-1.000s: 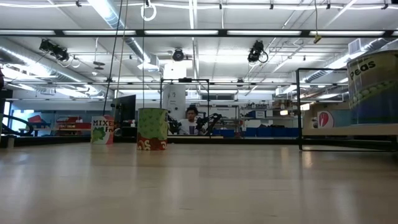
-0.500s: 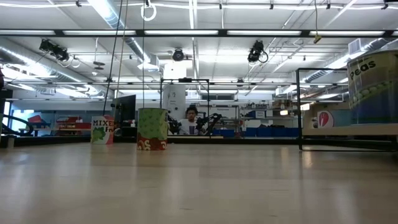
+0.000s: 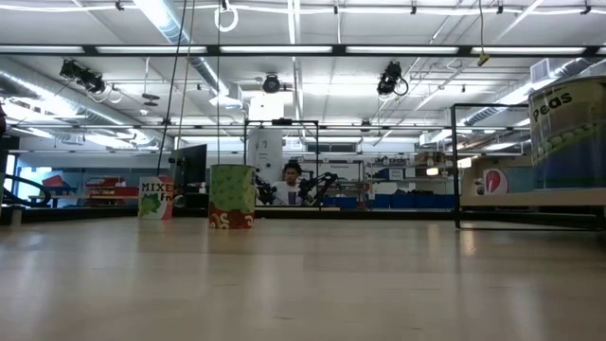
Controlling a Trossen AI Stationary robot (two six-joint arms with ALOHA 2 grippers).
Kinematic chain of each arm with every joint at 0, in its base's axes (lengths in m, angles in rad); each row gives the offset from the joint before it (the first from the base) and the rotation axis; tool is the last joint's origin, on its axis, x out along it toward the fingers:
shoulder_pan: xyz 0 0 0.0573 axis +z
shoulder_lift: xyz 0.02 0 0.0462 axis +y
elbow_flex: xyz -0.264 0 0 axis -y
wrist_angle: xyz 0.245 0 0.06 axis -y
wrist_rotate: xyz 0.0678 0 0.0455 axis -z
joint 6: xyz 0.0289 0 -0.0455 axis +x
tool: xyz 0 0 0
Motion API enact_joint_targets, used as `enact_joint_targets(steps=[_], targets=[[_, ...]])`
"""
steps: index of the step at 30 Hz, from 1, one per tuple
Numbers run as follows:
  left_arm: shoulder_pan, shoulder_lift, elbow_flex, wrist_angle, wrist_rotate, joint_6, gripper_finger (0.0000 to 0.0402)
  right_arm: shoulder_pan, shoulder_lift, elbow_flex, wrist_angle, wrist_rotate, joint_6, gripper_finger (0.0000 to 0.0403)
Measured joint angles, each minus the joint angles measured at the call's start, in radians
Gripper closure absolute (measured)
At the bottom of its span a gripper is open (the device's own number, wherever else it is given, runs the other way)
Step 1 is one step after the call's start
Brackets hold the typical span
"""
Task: Pick and place cans onto a shelf
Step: Put the canned carrots on the shelf
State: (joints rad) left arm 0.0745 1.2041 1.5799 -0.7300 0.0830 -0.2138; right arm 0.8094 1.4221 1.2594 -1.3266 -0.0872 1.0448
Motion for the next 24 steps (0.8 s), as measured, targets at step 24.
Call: enact_joint_targets(steps=[24], targets=[[0.000,0.000,0.000,0.010,0.000,-0.005,0.0175,-0.051,-0.129,-0.144,-0.229,0.100,0.002,0.0400]])
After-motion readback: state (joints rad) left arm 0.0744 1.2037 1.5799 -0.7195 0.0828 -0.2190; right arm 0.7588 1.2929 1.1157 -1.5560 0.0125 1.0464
